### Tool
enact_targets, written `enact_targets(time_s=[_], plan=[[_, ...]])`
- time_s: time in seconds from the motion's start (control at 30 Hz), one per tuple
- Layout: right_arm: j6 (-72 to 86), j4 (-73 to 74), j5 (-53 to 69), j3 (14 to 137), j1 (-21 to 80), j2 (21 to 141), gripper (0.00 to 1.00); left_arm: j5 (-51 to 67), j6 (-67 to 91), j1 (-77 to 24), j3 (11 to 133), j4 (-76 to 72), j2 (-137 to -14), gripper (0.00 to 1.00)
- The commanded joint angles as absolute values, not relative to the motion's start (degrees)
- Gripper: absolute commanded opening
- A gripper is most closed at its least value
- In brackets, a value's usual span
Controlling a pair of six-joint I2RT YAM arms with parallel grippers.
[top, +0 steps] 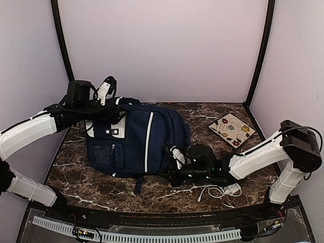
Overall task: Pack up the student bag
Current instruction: Unzip the upper front pocket of the student bag, then pick up the upper front pocket of the student bag.
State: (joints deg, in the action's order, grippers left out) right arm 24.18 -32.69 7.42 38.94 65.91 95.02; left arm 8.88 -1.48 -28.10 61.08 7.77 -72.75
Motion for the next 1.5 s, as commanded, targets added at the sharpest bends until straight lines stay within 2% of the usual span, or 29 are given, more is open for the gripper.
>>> enact_targets(time_s=[0.0,0.17,0.3,0.37,0.47,0.63,0.87,1.13,1.23,1.33,1.47], plan=[[27.73,-36.17,7.19,42.03,64.71,96.84,0.00,8.09,-1.36,-35.62,62.18,11.51,-72.06,0.86],[29.70,-38.84,8.48,42.99,63.96,97.25,0.00,3.11,-1.06,-37.62,58.58,6.84,-68.59,0.89],[30.34,-37.90,7.94,44.04,63.89,98.53,0.00,6.08,-2.46,-38.93,61.04,10.08,-71.34,0.82],[31.66,-39.66,8.62,44.23,63.79,99.56,0.00,7.12,-2.19,-40.35,61.48,11.59,-75.26,0.81],[34.26,-41.84,8.96,44.69,63.80,100.75,0.00,6.85,-1.35,-43.29,61.72,11.78,-80.66,0.84],[35.81,-42.79,7.72,44.02,63.73,100.75,0.00,4.07,-1.17,-47.80,62.17,8.53,-84.54,0.98],[36.12,-42.87,7.90,43.69,63.63,100.57,0.00,-0.89,-2.15,-51.80,64.88,9.65,-89.98,0.99],[36.03,-42.72,8.32,43.80,63.55,100.65,0.00,0.99,-3.20,-53.43,66.43,7.06,-92.01,0.99],[35.99,-42.73,8.26,43.69,63.54,100.40,0.00,-2.59,-4.74,-53.92,67.48,9.29,-93.71,0.99],[36.04,-42.84,8.22,43.34,63.54,99.99,0.00,-7.91,-5.84,-53.88,67.89,11.44,-94.78,0.92],[36.02,-42.89,8.17,43.03,63.46,99.69,0.00,-11.84,-6.50,-53.96,69.06,14.42,-95.40,0.75]])
